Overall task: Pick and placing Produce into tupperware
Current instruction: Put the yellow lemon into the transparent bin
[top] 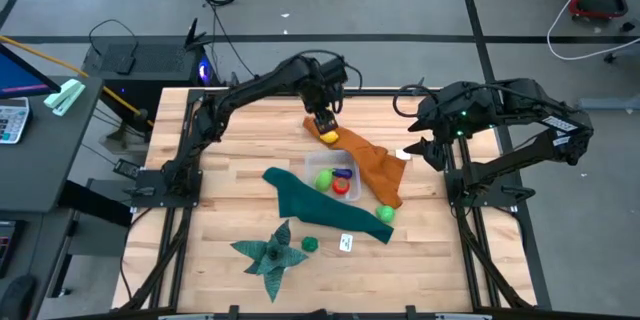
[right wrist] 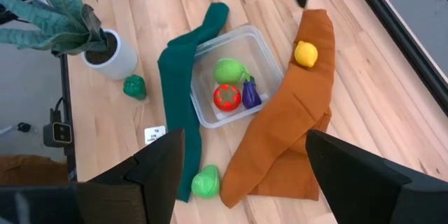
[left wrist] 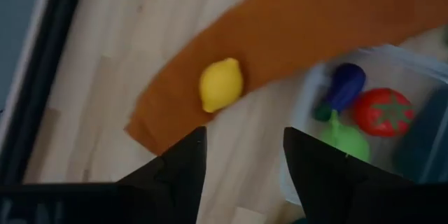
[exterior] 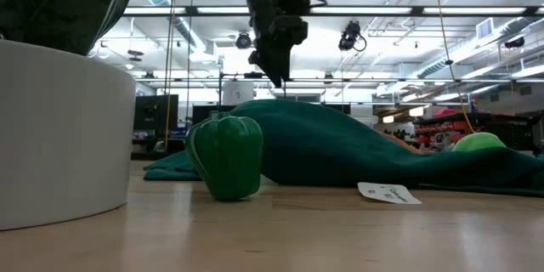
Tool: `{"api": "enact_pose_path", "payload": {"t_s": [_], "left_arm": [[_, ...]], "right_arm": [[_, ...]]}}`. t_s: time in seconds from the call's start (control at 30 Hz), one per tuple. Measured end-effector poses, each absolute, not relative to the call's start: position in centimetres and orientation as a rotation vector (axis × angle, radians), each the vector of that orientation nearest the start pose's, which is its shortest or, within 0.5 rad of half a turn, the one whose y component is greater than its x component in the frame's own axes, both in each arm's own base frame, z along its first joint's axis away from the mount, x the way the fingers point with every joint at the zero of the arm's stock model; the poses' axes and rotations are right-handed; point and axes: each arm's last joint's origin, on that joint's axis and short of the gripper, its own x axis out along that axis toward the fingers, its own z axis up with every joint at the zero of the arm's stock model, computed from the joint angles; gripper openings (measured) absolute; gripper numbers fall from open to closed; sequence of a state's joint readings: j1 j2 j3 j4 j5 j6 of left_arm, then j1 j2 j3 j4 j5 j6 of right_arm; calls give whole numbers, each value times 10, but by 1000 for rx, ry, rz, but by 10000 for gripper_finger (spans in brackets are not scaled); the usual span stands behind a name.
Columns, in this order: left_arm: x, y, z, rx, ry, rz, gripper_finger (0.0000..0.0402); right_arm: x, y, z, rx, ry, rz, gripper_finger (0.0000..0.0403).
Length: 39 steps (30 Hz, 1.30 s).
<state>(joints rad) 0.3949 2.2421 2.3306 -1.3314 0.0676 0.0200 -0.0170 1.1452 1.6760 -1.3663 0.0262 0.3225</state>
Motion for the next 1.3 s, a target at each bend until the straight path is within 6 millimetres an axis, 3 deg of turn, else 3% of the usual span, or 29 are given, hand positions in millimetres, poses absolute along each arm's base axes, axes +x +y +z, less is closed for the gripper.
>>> {"api": "enact_pose_path", "payload": {"t_s": [0.23,0.43,0.6,0.8,1.03,1.3], "left_arm": [[423,194,291,-243,1168,239,204],[434,193,271,-255,1193,204,215],[428,193,276,-263,1211,191,207],[399,202,311,-310,1179,204,185],[358,194,360,-334,1155,223,172],[310,171,420,-319,1032,265,178]], "right_arm": [[164,-4,447,300,820,-181,261],[166,-4,446,321,819,-190,261],[166,-4,446,326,819,-193,261],[166,-4,446,316,816,-208,261],[171,-13,444,257,826,-269,261],[211,-45,426,222,907,-241,261]]}}
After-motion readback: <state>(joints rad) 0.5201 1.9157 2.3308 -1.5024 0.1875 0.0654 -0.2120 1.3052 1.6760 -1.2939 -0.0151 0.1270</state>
